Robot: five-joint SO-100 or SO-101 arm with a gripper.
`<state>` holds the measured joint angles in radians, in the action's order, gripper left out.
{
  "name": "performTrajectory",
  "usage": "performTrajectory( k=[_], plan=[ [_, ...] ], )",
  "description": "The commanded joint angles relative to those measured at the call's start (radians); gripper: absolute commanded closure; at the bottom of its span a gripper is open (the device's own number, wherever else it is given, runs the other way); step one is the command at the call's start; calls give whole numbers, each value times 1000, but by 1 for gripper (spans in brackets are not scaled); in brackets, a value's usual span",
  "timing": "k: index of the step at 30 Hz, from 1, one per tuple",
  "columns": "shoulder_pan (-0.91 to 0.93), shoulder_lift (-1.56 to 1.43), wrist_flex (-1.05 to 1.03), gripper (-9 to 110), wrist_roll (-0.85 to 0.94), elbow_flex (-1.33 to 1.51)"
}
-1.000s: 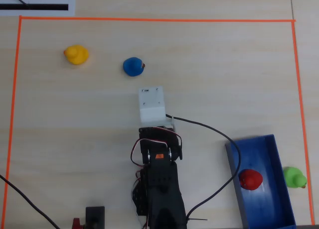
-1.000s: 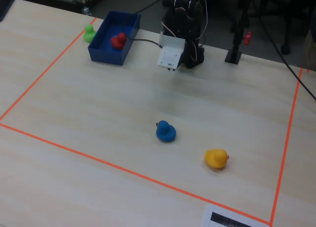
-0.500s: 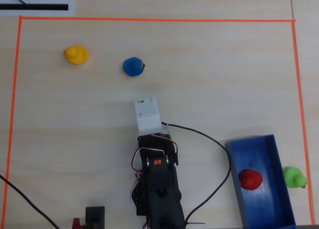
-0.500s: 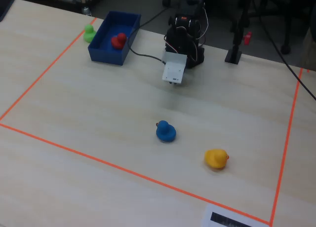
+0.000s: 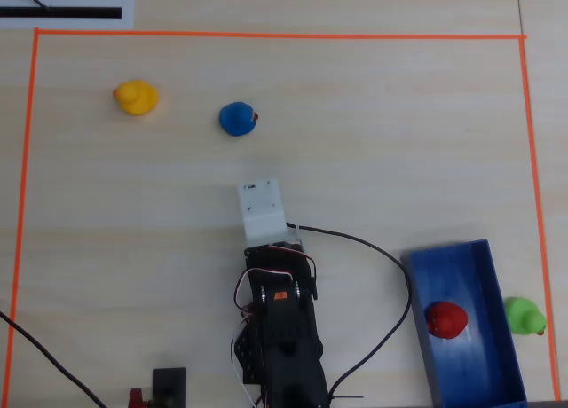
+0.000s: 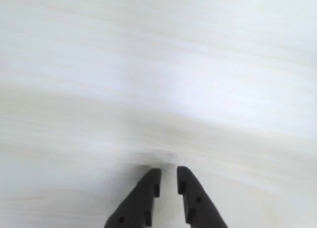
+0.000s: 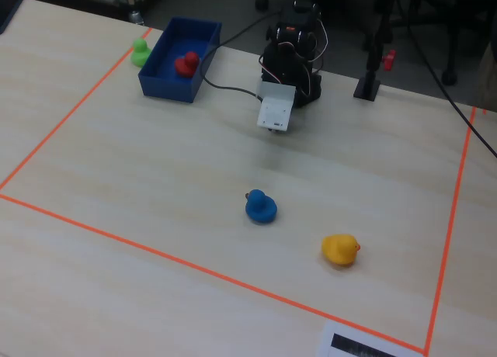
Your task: Grasp red duck and put it into box.
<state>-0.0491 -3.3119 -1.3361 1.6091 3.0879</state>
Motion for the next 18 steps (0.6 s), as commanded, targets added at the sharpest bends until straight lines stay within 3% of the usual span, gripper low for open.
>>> performTrajectory(
  k=[1,18],
  plan=[
    [34,2,-21,101,-3,8],
    [52,0,-20,100,-5,9]
  ],
)
